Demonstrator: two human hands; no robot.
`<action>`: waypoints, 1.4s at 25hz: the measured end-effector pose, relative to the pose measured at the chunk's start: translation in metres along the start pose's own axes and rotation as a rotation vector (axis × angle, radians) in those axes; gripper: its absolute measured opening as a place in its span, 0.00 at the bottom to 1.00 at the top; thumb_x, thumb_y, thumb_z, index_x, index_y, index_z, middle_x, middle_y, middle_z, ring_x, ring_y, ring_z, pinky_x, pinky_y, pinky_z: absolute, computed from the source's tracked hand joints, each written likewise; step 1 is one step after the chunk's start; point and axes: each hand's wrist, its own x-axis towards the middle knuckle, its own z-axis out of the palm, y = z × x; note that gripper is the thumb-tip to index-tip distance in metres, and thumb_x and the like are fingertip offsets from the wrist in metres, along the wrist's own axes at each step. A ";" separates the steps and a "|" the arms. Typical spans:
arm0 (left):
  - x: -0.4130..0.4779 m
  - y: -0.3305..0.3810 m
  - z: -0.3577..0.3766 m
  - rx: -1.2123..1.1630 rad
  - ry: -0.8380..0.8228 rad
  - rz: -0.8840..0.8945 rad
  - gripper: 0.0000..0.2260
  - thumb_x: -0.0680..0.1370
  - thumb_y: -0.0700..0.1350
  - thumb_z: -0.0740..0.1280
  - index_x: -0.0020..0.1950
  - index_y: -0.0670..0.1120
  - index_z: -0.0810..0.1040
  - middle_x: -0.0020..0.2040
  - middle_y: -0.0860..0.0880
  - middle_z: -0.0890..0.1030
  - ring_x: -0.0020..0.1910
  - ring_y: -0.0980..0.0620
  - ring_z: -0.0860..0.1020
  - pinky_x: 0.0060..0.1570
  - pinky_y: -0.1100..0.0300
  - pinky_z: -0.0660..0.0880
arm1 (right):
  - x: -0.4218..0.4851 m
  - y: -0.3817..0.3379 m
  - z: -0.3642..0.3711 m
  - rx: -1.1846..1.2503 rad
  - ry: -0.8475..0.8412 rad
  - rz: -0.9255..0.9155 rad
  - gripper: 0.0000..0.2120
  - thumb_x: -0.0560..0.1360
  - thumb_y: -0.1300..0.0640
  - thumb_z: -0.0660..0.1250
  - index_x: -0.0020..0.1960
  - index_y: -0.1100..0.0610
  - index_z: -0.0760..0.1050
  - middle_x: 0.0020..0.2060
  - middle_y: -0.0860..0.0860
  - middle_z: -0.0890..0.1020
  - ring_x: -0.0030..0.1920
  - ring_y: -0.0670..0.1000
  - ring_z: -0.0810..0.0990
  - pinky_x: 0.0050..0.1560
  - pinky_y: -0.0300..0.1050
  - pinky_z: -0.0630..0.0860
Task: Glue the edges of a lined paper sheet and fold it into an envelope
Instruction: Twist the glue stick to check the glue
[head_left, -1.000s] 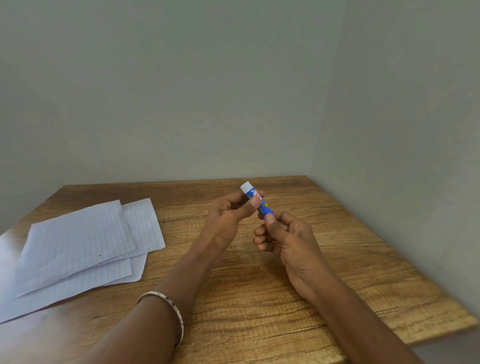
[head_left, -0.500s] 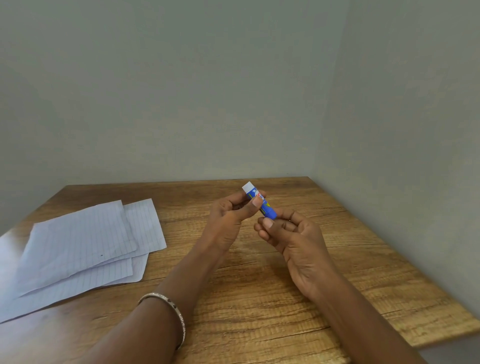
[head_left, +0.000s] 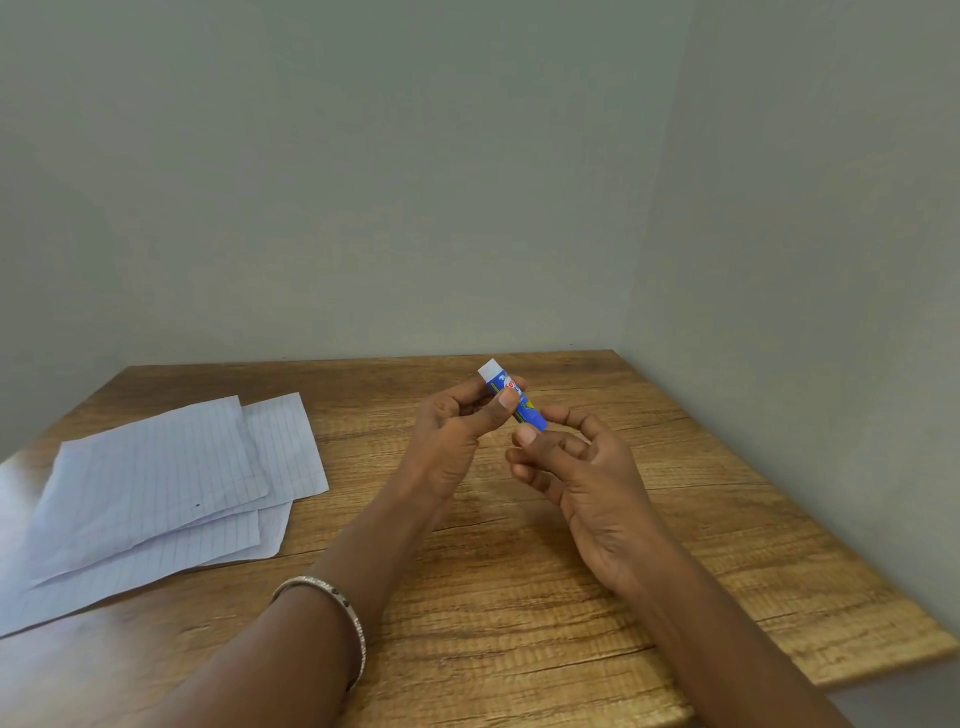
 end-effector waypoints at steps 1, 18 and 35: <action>0.000 0.000 0.000 -0.003 0.002 0.004 0.14 0.72 0.53 0.72 0.55 0.49 0.86 0.49 0.55 0.88 0.46 0.68 0.81 0.39 0.78 0.71 | 0.000 0.000 -0.001 0.002 0.005 -0.026 0.23 0.66 0.59 0.78 0.58 0.62 0.77 0.40 0.57 0.86 0.39 0.54 0.86 0.43 0.42 0.84; -0.004 0.003 0.004 0.106 -0.030 0.148 0.09 0.75 0.45 0.74 0.53 0.47 0.87 0.44 0.54 0.84 0.48 0.46 0.74 0.59 0.55 0.74 | 0.003 -0.004 -0.004 0.256 -0.029 0.183 0.15 0.73 0.58 0.72 0.56 0.65 0.80 0.39 0.55 0.84 0.35 0.46 0.84 0.38 0.36 0.82; -0.003 0.006 0.004 0.160 -0.039 0.195 0.08 0.77 0.43 0.72 0.55 0.44 0.85 0.52 0.45 0.85 0.47 0.46 0.73 0.61 0.45 0.74 | 0.006 -0.006 -0.006 0.213 -0.034 0.159 0.14 0.73 0.55 0.71 0.52 0.65 0.81 0.39 0.55 0.85 0.36 0.47 0.85 0.37 0.36 0.82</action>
